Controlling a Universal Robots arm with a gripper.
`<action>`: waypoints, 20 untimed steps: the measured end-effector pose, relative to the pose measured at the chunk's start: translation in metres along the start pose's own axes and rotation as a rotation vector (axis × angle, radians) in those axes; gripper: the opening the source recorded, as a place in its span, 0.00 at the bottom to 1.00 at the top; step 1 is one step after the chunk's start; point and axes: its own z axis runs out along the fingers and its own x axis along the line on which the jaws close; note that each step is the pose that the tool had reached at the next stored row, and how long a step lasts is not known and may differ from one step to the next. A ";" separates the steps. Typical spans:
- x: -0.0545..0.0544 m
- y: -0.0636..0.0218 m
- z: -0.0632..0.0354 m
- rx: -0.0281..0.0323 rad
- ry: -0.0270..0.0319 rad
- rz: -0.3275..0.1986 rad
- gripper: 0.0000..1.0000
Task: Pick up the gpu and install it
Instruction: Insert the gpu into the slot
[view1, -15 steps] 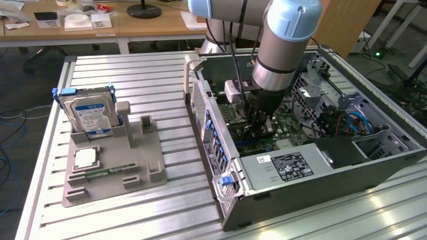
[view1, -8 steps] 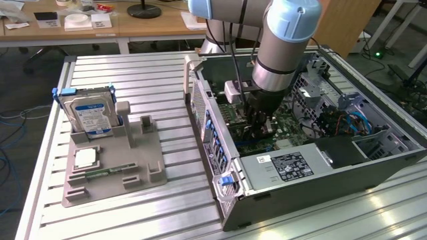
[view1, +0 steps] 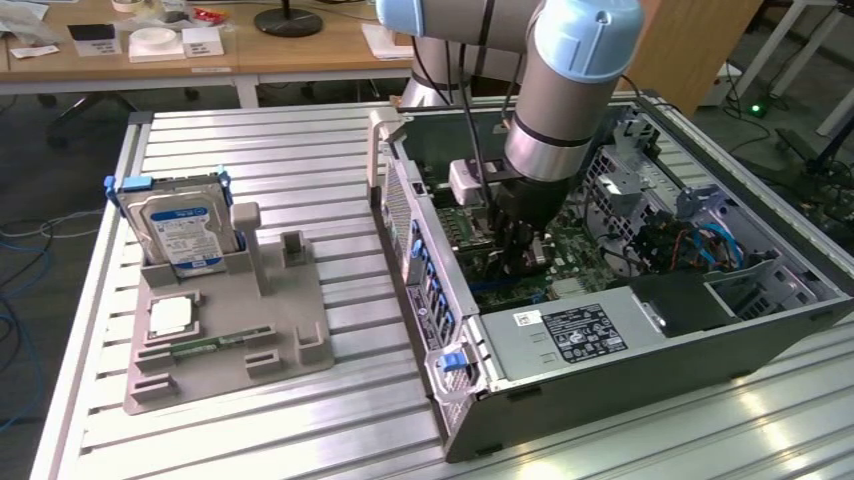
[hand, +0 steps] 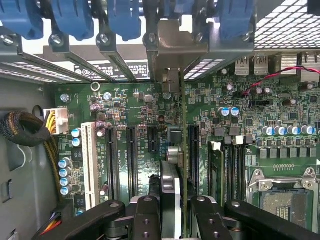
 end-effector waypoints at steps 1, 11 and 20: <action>0.000 0.0000 0.0000 0.0000 0.0000 0.000 0.28; 0.000 0.0001 0.0017 -0.0001 0.0001 0.000 0.28; 0.000 0.0010 0.0032 -0.0002 0.0004 0.000 0.28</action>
